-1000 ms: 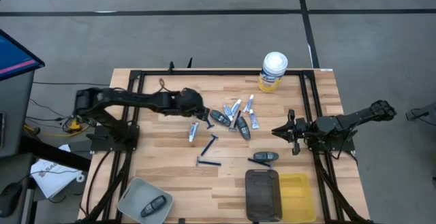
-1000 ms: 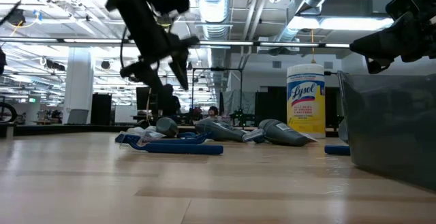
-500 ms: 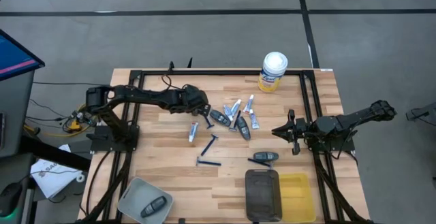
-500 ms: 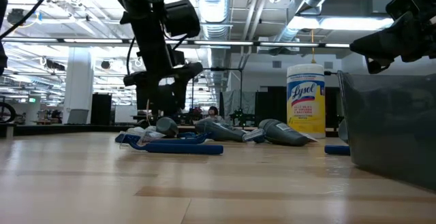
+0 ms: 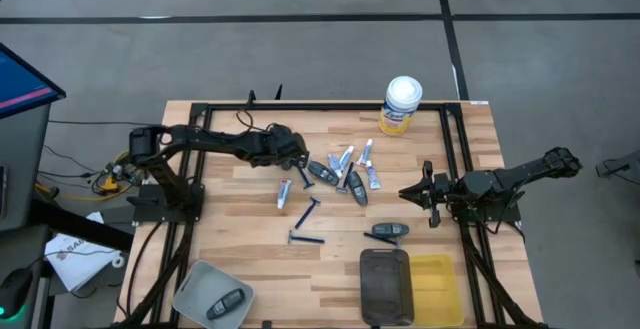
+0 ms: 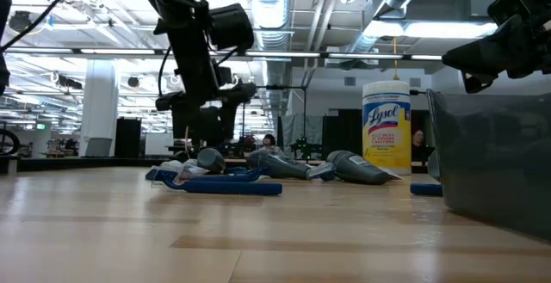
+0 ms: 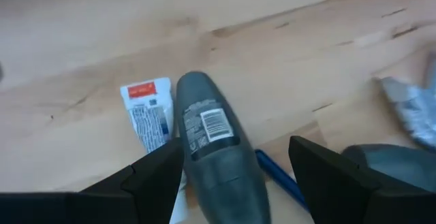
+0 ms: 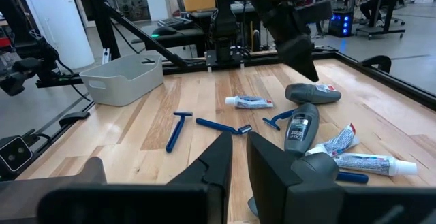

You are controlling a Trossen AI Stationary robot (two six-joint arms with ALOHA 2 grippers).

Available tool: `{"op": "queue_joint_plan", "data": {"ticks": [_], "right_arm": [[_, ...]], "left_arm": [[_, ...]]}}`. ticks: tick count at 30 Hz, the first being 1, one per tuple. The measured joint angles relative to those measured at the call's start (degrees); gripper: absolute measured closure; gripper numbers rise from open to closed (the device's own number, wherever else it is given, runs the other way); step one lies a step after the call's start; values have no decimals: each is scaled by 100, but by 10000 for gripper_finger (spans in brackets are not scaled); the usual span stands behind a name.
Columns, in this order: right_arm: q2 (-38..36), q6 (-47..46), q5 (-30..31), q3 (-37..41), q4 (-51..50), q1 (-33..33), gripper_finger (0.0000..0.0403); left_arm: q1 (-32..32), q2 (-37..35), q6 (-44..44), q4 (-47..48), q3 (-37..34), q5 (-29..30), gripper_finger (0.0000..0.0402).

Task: Pick & Place Travel size toiletries
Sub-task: Put the deodorant into the gray bin

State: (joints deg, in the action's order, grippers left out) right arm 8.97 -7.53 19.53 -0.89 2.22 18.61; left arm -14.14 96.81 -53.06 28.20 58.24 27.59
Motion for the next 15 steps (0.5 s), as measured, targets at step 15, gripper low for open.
{"op": "queue_joint_plan", "data": {"ticks": [15], "right_arm": [[2,0,0,-2,0,0,363]], "left_arm": [[88,873,-358,-166,14,-78,140]]}}
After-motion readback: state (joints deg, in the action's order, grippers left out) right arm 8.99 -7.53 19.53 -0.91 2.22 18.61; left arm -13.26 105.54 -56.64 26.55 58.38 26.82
